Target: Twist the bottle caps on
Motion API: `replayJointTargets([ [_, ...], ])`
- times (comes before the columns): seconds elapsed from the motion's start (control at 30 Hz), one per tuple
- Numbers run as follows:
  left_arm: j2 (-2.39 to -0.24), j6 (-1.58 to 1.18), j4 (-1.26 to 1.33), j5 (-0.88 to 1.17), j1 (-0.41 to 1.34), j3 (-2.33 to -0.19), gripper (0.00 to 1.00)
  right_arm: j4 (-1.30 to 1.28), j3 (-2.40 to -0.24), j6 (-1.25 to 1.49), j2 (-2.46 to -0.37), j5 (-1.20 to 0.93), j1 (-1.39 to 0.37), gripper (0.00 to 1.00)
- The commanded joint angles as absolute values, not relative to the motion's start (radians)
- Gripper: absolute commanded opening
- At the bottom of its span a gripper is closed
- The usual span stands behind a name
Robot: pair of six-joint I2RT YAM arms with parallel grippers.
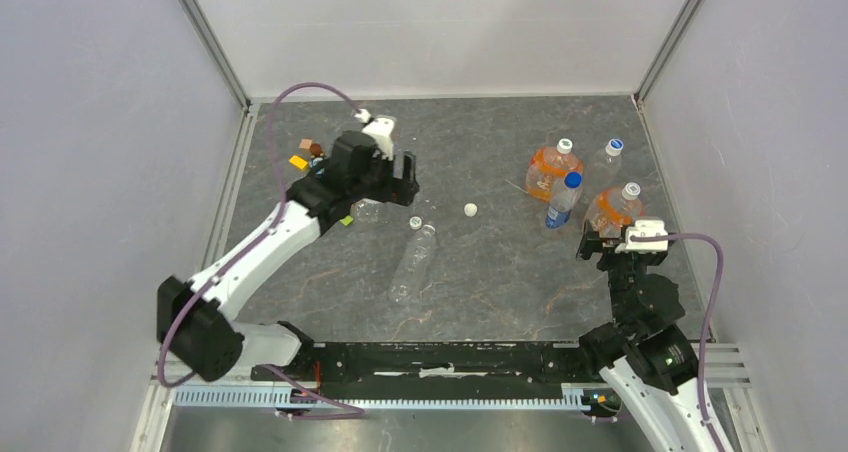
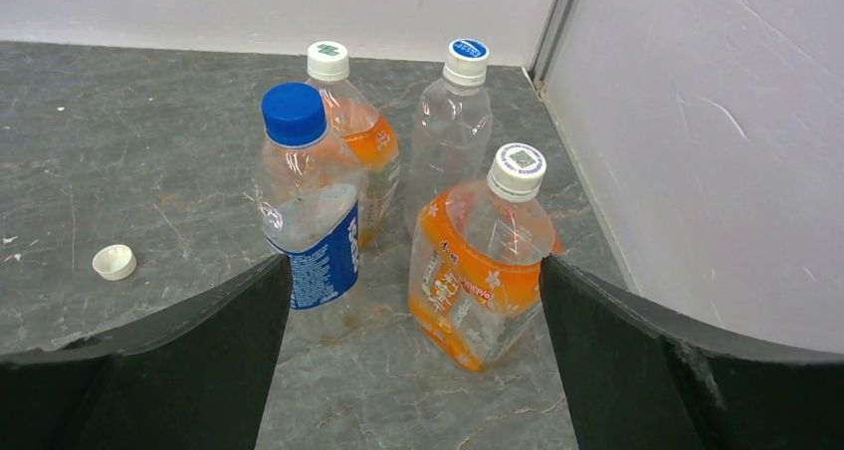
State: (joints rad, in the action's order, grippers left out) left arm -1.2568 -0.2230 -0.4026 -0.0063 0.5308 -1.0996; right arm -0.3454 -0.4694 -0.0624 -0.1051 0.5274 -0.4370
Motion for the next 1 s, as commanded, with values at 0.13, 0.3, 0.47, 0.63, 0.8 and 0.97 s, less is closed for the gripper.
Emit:
replayJointTargets([
  [0.13,-1.589,-0.3,-0.463,-0.198,0.726,-1.346,0.97,-0.252,-0.399,-0.067,0.073,0.596,-0.442,0.98],
  [0.3,-1.761,-0.305,-0.469,-0.216,0.789,-1.442,0.91,-0.231,-0.374,-0.071,0.11,0.595,-0.441,0.98],
  [0.47,-1.9,-0.326,-0.474,-0.228,0.807,-1.524,0.76,-0.216,-0.357,-0.08,0.145,0.606,-0.441,0.98],
  [0.63,-1.995,-0.355,-0.433,-0.231,0.806,-1.576,0.62,-0.222,-0.353,-0.078,0.155,0.606,-0.442,0.98],
  [0.8,-2.097,-0.371,-0.429,-0.227,0.807,-1.655,0.56,-0.218,-0.35,-0.079,0.157,0.591,-0.441,0.98],
  [0.97,-2.156,-0.385,-0.418,-0.213,0.8,-1.693,0.49,-0.221,-0.351,-0.078,0.157,0.587,-0.441,0.98],
])
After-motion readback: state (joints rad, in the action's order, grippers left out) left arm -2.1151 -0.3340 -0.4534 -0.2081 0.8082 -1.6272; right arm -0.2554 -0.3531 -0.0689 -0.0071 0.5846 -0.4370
